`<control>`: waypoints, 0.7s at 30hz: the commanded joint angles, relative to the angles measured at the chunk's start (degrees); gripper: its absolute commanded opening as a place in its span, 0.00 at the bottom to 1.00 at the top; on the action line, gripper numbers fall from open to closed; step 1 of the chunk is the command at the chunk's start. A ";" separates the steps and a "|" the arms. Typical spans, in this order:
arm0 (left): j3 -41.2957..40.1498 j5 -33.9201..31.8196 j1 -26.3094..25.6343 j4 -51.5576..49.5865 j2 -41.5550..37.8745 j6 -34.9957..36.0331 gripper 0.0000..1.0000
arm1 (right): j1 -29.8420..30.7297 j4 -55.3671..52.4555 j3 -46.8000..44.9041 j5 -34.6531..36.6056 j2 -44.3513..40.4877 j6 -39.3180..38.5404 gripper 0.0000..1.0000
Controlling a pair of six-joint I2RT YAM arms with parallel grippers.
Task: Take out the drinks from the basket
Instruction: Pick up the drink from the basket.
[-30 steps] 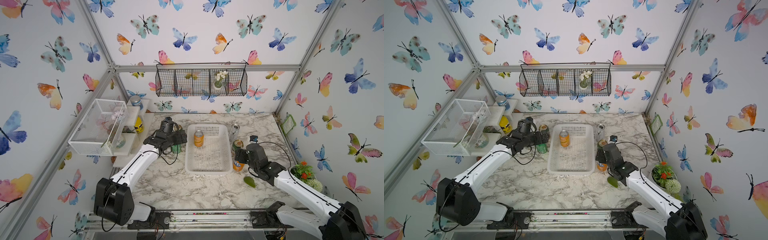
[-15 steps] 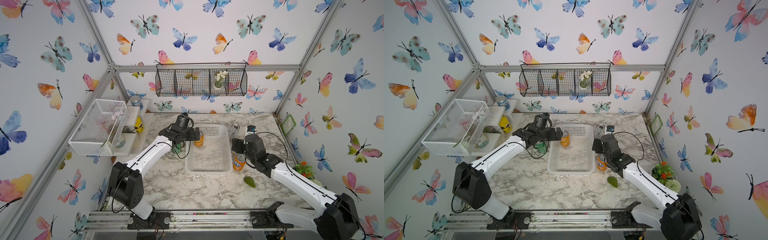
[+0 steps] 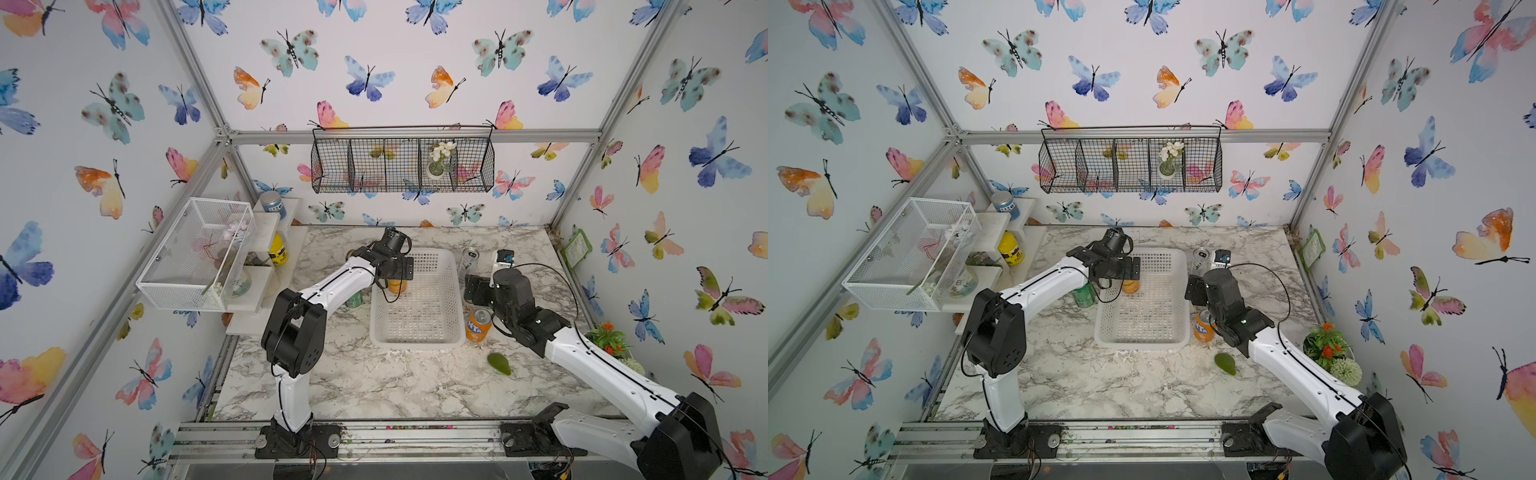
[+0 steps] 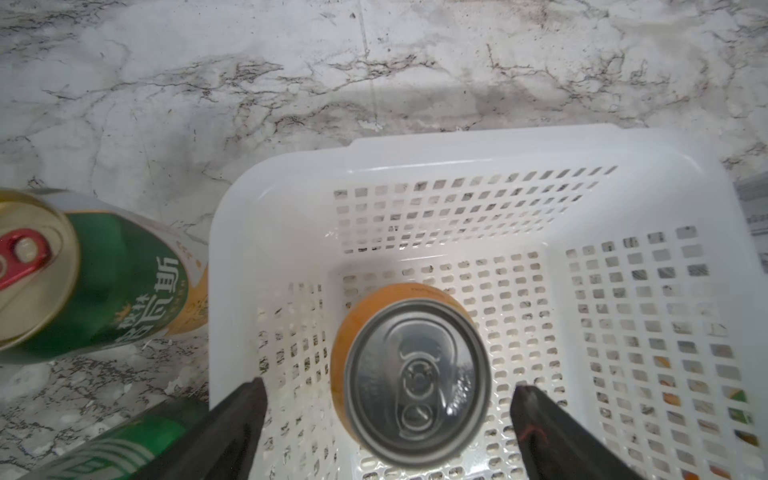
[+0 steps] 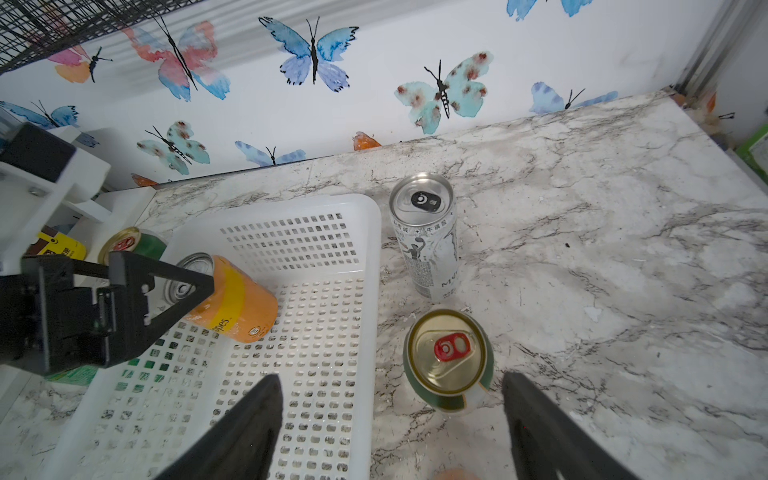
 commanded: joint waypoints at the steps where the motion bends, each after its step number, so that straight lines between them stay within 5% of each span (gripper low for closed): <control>1: 2.16 -2.64 0.08 -1.59 2.53 0.78 0.96 | 0.05 0.00 0.26 0.38 -0.77 -0.79 0.86; 14: 4.47 -0.41 0.69 -2.05 7.62 0.26 0.88 | 0.08 0.56 -0.12 0.73 -0.55 -0.73 0.86; 21: 4.42 -0.35 0.69 -2.05 7.50 0.26 0.75 | 0.05 1.00 -0.11 0.73 0.18 -0.62 0.87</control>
